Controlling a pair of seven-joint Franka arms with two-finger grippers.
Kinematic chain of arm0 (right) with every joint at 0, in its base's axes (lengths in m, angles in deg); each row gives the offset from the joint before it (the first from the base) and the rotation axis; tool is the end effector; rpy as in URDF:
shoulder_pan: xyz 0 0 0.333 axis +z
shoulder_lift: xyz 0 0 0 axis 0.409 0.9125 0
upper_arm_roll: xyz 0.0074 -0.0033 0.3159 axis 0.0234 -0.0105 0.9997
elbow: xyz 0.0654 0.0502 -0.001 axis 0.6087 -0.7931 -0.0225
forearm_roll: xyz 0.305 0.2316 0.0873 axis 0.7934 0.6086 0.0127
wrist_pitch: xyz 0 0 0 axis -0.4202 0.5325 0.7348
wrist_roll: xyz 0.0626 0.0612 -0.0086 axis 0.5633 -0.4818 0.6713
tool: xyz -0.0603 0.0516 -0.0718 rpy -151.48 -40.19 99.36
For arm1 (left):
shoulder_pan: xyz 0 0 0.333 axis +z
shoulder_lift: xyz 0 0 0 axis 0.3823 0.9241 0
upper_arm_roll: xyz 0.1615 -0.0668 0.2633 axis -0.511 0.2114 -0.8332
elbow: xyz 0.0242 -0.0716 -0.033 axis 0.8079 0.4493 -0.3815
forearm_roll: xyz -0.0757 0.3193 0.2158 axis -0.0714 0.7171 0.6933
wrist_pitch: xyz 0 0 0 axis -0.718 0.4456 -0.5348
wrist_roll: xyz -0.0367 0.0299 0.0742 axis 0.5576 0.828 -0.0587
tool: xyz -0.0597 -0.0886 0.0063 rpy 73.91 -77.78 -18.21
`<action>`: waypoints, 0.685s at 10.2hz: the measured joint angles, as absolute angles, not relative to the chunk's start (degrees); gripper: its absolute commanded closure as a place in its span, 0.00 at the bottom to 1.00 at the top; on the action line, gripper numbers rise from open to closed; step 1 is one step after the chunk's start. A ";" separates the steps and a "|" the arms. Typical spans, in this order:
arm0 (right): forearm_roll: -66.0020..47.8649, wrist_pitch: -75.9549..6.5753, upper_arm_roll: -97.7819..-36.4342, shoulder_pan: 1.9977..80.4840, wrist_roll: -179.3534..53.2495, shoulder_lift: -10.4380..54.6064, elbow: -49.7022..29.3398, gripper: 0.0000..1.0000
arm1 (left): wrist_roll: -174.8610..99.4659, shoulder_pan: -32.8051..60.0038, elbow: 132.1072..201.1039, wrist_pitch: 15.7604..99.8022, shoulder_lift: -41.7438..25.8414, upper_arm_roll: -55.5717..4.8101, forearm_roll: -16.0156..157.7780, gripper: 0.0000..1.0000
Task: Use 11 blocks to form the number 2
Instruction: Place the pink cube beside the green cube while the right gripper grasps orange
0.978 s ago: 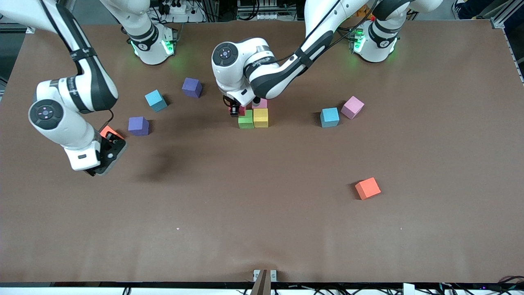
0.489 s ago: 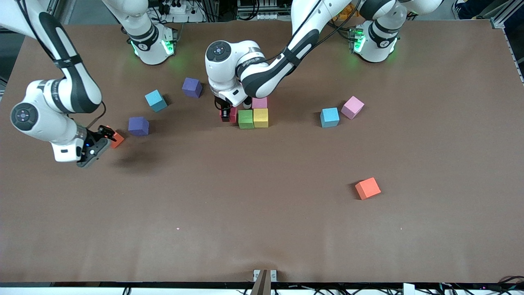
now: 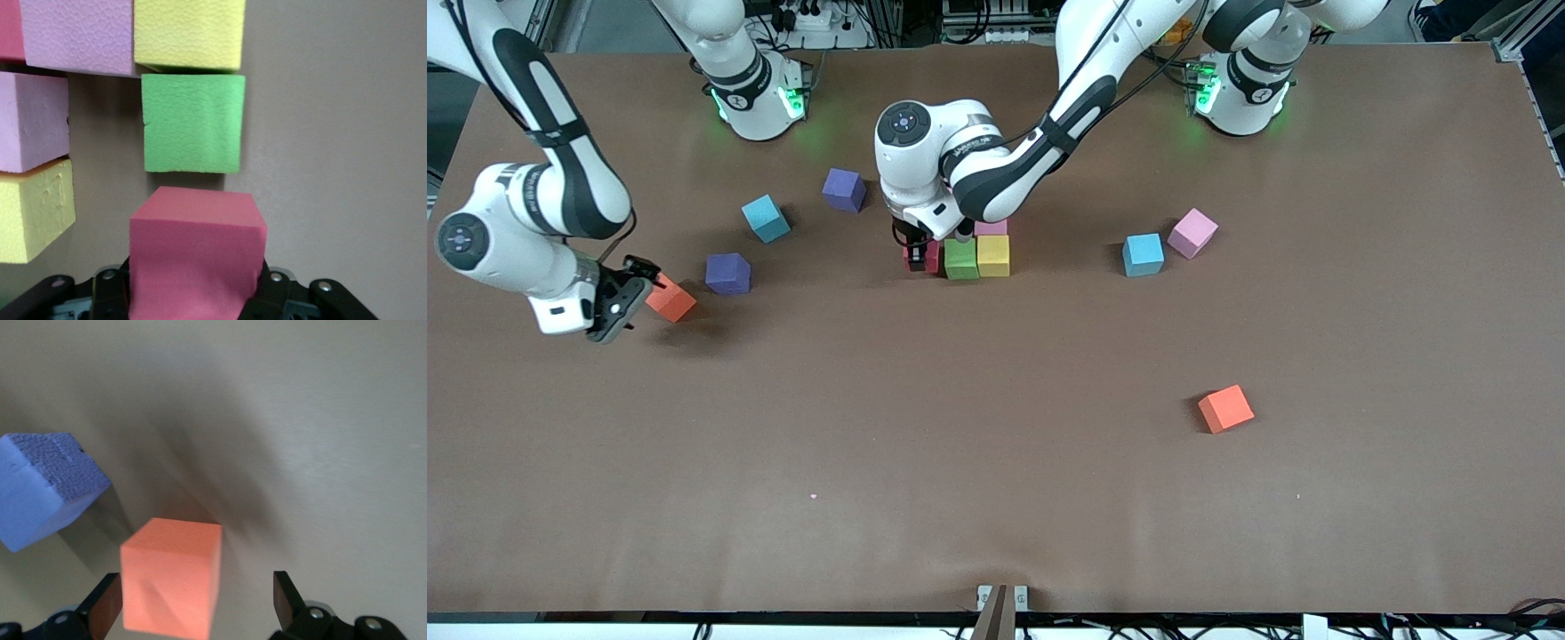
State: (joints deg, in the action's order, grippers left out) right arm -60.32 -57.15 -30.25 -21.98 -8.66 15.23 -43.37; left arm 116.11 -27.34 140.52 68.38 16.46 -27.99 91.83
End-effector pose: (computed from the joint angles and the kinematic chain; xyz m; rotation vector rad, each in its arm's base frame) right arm 0.4959 -0.1254 0.2271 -2.7078 -1.4255 0.1640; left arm 0.3688 -0.6629 0.2444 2.0864 2.2362 -0.1052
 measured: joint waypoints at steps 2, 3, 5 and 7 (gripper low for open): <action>-60.33 -62.86 -30.23 -22.00 -7.16 15.22 -47.33 0.00 | 116.19 -28.16 140.50 69.19 17.71 -27.99 91.82 0.78; -60.52 -64.28 -30.17 -22.00 -6.08 15.21 -48.35 0.00 | 116.20 -28.41 140.47 69.41 18.04 -27.98 91.82 0.78; -60.62 -65.38 -30.17 -22.03 -3.51 15.14 -48.62 0.00 | 116.21 -28.61 140.44 70.19 18.88 -28.23 91.81 0.78; -60.64 -65.99 -30.17 -22.14 -3.03 15.13 -48.74 0.00 | 116.21 -29.21 140.43 70.83 19.50 -29.18 91.81 0.78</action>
State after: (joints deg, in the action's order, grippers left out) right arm -60.64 -65.99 -30.17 -22.14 -3.03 15.13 -48.74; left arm 116.21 -29.21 140.43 70.83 19.50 -29.18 91.81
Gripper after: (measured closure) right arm 0.000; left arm 0.392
